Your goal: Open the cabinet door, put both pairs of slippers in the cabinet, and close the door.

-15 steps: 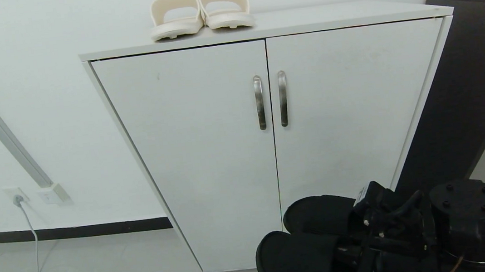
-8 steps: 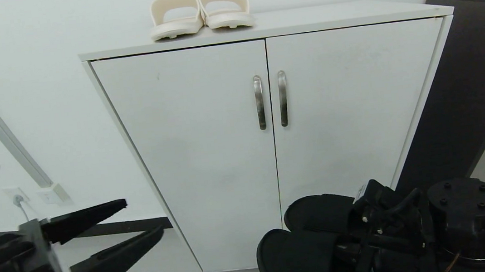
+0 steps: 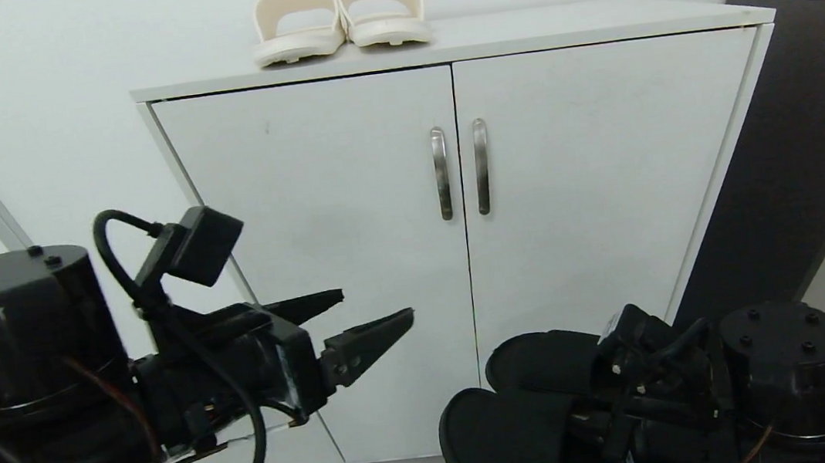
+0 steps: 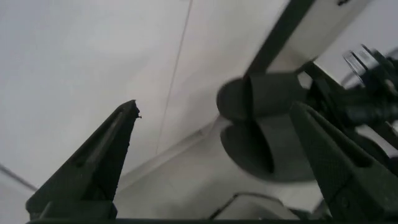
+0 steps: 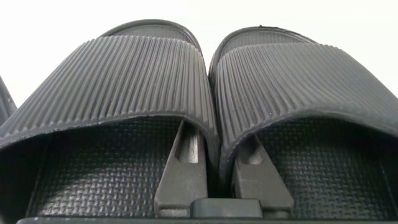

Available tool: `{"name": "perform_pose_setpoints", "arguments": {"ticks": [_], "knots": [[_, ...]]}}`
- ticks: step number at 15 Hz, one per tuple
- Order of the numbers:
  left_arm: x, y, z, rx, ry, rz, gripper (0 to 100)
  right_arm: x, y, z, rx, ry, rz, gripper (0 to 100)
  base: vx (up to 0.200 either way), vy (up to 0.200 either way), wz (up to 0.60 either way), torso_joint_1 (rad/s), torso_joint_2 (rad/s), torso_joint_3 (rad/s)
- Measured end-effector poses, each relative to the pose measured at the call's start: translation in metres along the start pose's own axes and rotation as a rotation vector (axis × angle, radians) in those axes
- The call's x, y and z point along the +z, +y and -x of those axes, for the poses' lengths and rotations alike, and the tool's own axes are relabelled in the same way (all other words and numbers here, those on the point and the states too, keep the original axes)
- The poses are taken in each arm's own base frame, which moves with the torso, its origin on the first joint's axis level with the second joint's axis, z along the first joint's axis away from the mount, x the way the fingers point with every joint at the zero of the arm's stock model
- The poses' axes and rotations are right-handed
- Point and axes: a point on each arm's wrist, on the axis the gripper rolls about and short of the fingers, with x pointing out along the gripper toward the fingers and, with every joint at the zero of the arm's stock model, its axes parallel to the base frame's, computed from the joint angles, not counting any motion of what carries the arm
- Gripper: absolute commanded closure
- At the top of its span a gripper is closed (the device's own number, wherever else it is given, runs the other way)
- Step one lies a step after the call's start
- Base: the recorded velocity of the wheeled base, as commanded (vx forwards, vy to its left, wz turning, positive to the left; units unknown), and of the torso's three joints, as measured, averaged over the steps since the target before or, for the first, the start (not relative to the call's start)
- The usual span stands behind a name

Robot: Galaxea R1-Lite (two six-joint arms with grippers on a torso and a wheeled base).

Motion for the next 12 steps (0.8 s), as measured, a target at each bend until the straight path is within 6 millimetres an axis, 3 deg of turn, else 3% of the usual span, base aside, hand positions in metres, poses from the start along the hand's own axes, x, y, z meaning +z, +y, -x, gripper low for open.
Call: {"name": "perform_pose_setpoints", "arguments": {"ticks": [6, 12], "knots": [[0.03, -0.028, -0.051, -0.182, -0.044, 0.085, 0, -0.006, -0.002, -0.007, -0.005, 0.03, -0.026, 100, 0.0, 0.0, 0.0, 0.0, 0.0, 0.0], [0.061, -0.025, -0.111, -0.289, -0.09, 0.161, 0, -0.009, -0.002, -0.008, 0.01, 0.04, -0.029, 100, 0.0, 0.0, 0.0, 0.0, 0.0, 0.0]]}}
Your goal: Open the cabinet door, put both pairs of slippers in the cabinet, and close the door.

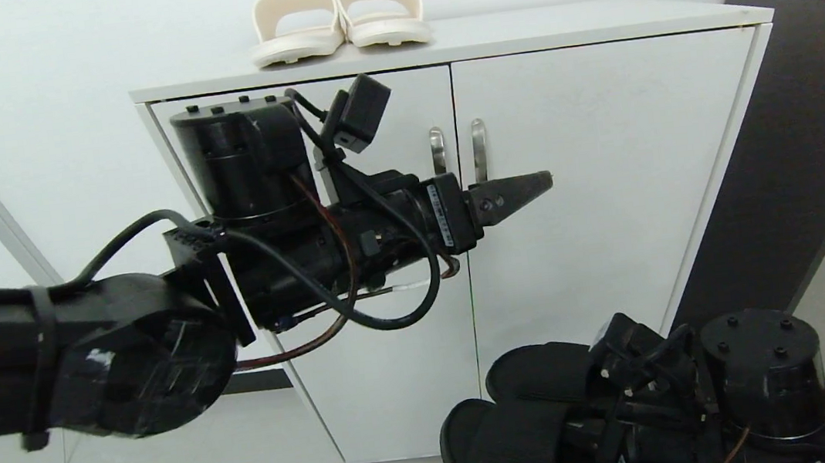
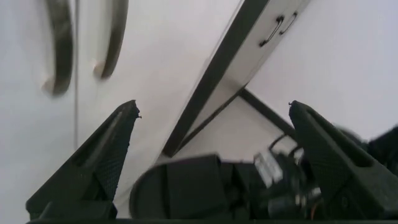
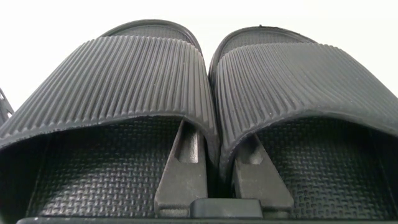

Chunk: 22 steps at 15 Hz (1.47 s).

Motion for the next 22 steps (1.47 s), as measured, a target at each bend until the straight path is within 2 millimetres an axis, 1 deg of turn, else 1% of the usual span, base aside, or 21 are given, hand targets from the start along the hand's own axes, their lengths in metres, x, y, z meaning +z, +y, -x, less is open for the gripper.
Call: {"name": "perform_pose_setpoints", "arguments": {"ticks": [2, 4, 9, 12, 16, 19, 22], "knots": [[0.003, 0.005, -0.01, 0.004, -0.006, 0.003, 0, 0.0, -0.001, 0.0, -0.002, 0.0, 0.0, 100, 0.0, 0.0, 0.0, 0.0, 0.0, 0.0], [0.003, 0.008, -0.014, 0.022, -0.005, 0.003, 0, 0.0, -0.001, 0.0, -0.004, -0.001, -0.001, 100, 0.0, 0.0, 0.0, 0.0, 0.0, 0.0], [0.01, 0.011, -0.009, 0.111, -0.041, -0.029, 0, 0.0, -0.001, 0.0, -0.006, 0.0, 0.0, 100, 0.0, 0.0, 0.0, 0.0, 0.0, 0.0], [0.014, 0.015, -0.011, 0.131, -0.058, -0.034, 0, 0.0, -0.001, 0.0, -0.006, 0.002, 0.0, 100, 0.0, 0.0, 0.0, 0.0, 0.0, 0.0], [0.02, 0.024, -0.025, 0.152, -0.044, -0.027, 0, -0.001, -0.001, -0.002, -0.006, 0.004, 0.001, 100, 0.0, 0.0, 0.0, 0.0, 0.0, 0.0], [0.019, 0.03, -0.038, 0.154, -0.045, -0.028, 0, -0.001, -0.003, -0.002, -0.012, 0.005, -0.002, 100, 0.0, 0.0, 0.0, 0.0, 0.0, 0.0], [0.015, 0.035, -0.046, 0.153, -0.04, -0.026, 0, -0.001, -0.003, -0.002, -0.013, 0.005, -0.002, 100, 0.0, 0.0, 0.0, 0.0, 0.0, 0.0]]}}
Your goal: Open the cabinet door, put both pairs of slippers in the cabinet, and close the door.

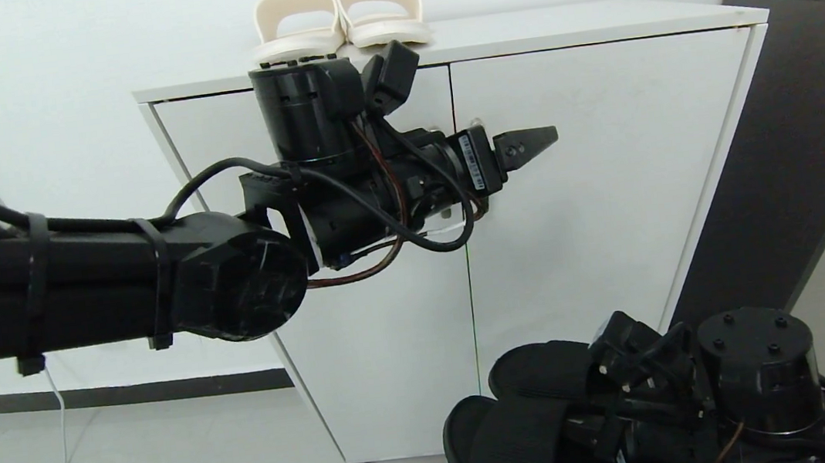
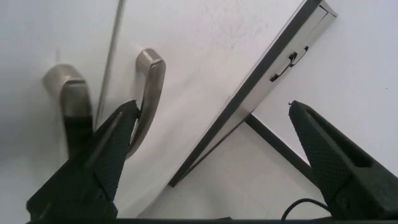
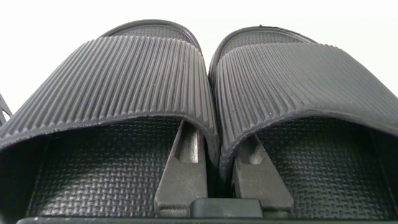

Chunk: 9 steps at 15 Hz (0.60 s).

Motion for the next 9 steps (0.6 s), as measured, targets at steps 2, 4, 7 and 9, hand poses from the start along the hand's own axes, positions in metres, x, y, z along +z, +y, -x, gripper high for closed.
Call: {"name": "perform_pose_setpoints", "arguments": {"ticks": [2, 4, 7, 9], "knots": [[-0.003, 0.001, -0.002, 0.003, 0.006, 0.002, 100, 0.0, 0.0, 0.0, 0.0, 0.001, -0.001, 100, 0.0, 0.0, 0.0, 0.0, 0.0, 0.0], [-0.005, 0.003, -0.002, 0.012, 0.011, 0.007, 100, -0.002, 0.0, 0.0, 0.012, 0.008, -0.001, 100, 0.0, 0.0, 0.0, 0.0, 0.0, 0.0], [-0.011, 0.002, 0.002, 0.009, 0.033, 0.008, 100, -0.006, 0.002, 0.002, 0.069, 0.026, -0.003, 100, 0.0, 0.0, 0.0, 0.0, 0.0, 0.0], [-0.013, -0.001, 0.009, 0.003, 0.044, 0.014, 100, -0.011, 0.003, 0.006, 0.12, 0.041, 0.0, 100, 0.0, 0.0, 0.0, 0.0, 0.0, 0.0]]}}
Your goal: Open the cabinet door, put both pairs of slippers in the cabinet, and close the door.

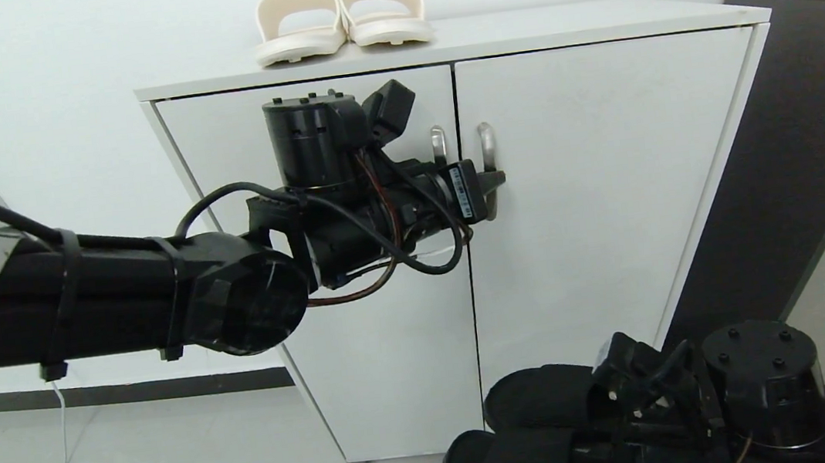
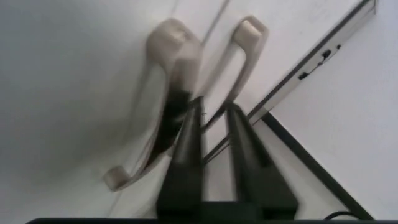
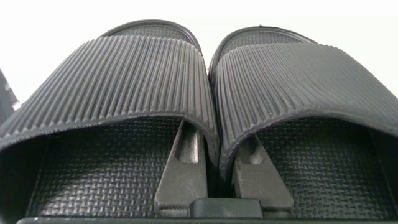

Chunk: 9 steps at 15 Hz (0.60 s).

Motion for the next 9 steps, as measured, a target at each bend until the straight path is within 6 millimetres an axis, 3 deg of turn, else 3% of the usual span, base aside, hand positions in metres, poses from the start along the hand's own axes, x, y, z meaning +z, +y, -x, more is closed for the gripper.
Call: {"name": "perform_pose_setpoints", "arguments": {"ticks": [4, 9], "knots": [[-0.014, -0.02, 0.019, -0.045, 0.022, 0.001, 100, -0.011, 0.009, 0.015, 0.154, -0.027, 0.074, 100, 0.0, 0.0, 0.0, 0.0, 0.0, 0.0], [-0.02, -0.037, 0.047, -0.07, 0.035, -0.005, 100, -0.016, 0.011, 0.021, 0.169, -0.019, 0.086, 100, 0.0, 0.0, 0.0, 0.0, 0.0, 0.0]]}}
